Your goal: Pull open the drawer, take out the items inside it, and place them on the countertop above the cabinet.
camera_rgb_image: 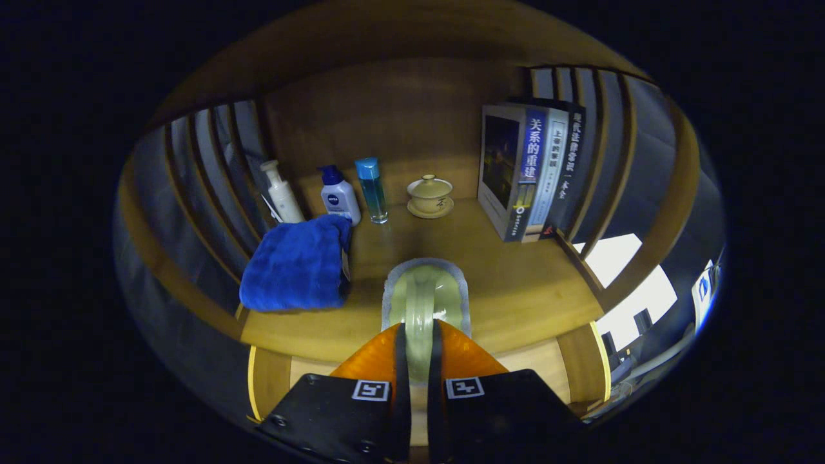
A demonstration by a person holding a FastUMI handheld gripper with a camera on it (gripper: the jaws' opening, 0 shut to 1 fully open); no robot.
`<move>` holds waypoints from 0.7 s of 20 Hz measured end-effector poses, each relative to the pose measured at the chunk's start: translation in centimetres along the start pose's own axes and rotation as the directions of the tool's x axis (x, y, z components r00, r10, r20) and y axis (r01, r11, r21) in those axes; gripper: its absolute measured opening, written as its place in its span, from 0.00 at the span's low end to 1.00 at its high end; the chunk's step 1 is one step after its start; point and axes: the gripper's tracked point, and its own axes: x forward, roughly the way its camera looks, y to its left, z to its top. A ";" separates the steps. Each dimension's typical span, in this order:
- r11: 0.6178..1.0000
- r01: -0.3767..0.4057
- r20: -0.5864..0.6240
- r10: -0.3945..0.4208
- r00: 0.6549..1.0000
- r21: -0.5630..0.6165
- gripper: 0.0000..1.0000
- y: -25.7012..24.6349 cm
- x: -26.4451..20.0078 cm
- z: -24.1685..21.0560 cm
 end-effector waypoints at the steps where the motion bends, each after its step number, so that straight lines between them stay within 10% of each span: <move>1: 1.000 0.013 -0.013 -0.013 1.000 -0.014 0.18 0.0 1.1 0.6; 14: 0.997 0.033 -0.111 -0.040 0.993 -0.063 0.19 0.1 8.1 1.7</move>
